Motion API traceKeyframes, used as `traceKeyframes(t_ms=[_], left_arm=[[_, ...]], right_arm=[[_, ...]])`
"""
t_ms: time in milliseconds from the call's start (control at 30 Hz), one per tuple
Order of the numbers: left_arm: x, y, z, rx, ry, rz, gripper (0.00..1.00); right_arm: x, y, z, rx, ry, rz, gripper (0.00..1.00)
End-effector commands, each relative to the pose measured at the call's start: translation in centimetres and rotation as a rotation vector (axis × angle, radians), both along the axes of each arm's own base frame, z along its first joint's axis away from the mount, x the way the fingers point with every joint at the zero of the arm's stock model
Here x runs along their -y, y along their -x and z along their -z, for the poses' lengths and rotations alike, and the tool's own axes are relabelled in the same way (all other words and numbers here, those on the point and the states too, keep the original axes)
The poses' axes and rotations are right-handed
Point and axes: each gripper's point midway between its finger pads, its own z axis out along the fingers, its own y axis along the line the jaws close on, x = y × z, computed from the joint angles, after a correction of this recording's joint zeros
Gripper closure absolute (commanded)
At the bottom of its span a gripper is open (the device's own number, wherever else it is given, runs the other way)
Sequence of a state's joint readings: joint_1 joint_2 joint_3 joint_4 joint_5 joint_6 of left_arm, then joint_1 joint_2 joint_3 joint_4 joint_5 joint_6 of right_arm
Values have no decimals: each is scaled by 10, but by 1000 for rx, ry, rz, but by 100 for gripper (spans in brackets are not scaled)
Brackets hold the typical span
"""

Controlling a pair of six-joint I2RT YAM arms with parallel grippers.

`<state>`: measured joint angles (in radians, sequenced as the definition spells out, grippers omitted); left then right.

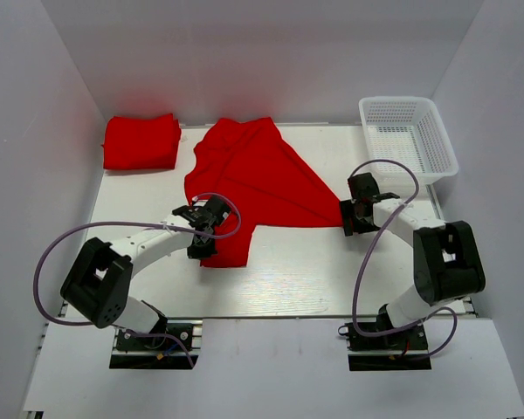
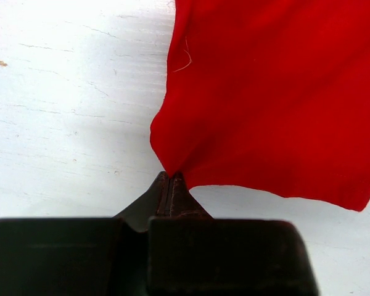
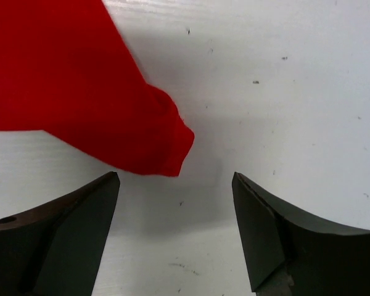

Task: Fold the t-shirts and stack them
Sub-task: Flatten the tshirt out

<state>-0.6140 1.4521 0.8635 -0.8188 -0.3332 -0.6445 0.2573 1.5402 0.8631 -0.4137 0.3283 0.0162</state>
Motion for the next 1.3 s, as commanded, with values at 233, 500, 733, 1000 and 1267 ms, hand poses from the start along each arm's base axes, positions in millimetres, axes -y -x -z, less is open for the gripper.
traceKeyframes(t_ms=[233,500,733,1000,1267], left_arm=[[-5,-4,-3,8,-19,-42,100],[5,-21,-38,101,36,-8,100],[22,-72,-199,546,192,98,100],[-22,-81,-446,1202,248,-3,100],[-67,-50,-602,1539,128,-42,100]], right_arm=[[-8,-51,-1,108,9,-25,53],[-33,-56,-16,126,-133,-45,100],[-81,-41,-130,210,-503,-84,100],[-110,-34,-289,509,-748,-259,100],[-47,-15,-425,887,-534,-130,100]])
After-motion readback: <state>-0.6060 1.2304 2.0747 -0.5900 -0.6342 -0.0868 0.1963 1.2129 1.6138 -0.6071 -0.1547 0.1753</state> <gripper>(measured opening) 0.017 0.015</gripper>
